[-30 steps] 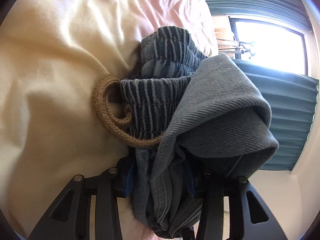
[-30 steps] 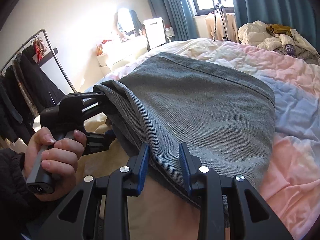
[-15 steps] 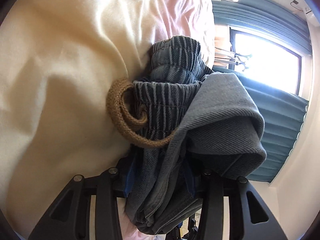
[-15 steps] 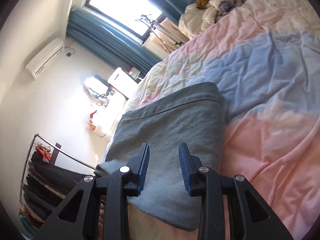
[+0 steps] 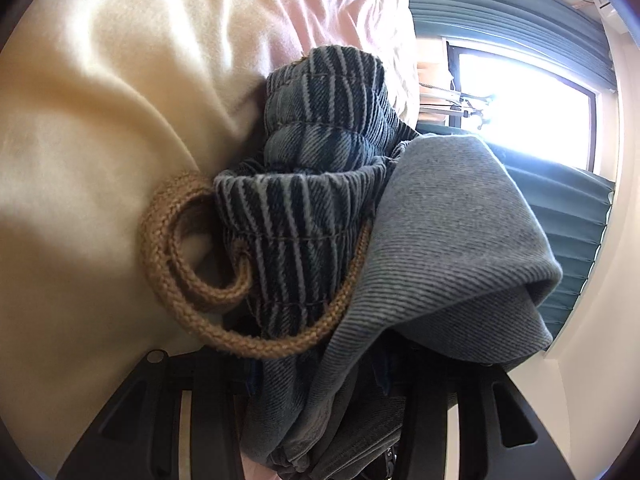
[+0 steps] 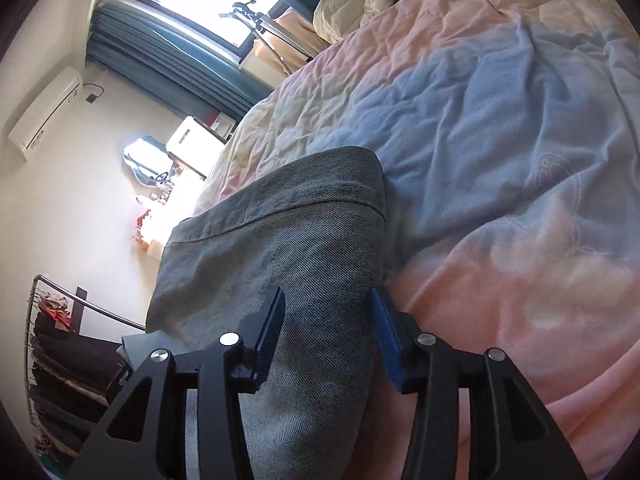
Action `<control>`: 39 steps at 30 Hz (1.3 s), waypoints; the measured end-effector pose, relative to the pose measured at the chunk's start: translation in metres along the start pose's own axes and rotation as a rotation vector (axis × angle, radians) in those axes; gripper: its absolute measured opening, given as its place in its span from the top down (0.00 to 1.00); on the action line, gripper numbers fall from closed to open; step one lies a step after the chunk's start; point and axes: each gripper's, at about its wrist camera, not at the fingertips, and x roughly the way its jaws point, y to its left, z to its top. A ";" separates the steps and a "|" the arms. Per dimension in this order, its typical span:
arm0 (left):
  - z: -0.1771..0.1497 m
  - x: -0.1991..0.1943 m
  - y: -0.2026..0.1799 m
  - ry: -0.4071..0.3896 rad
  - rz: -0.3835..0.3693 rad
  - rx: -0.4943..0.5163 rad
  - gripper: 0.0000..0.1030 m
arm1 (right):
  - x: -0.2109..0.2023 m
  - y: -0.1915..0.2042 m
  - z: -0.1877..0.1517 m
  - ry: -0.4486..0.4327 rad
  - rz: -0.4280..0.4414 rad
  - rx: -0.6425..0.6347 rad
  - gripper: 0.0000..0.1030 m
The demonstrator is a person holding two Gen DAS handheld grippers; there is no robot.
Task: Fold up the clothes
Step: 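Lift the folded jeans bundle off the duvet with both grippers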
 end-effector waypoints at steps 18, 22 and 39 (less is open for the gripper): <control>-0.045 0.032 -0.047 -0.046 0.066 0.096 0.60 | 0.047 0.027 0.002 0.085 -0.103 -0.269 0.31; -0.056 0.040 -0.059 -0.053 0.093 0.125 0.66 | 0.043 0.025 0.000 0.065 -0.129 -0.269 0.49; -0.135 0.044 -0.146 -0.079 0.086 0.318 0.82 | -0.042 0.090 -0.001 -0.121 -0.092 -0.363 0.85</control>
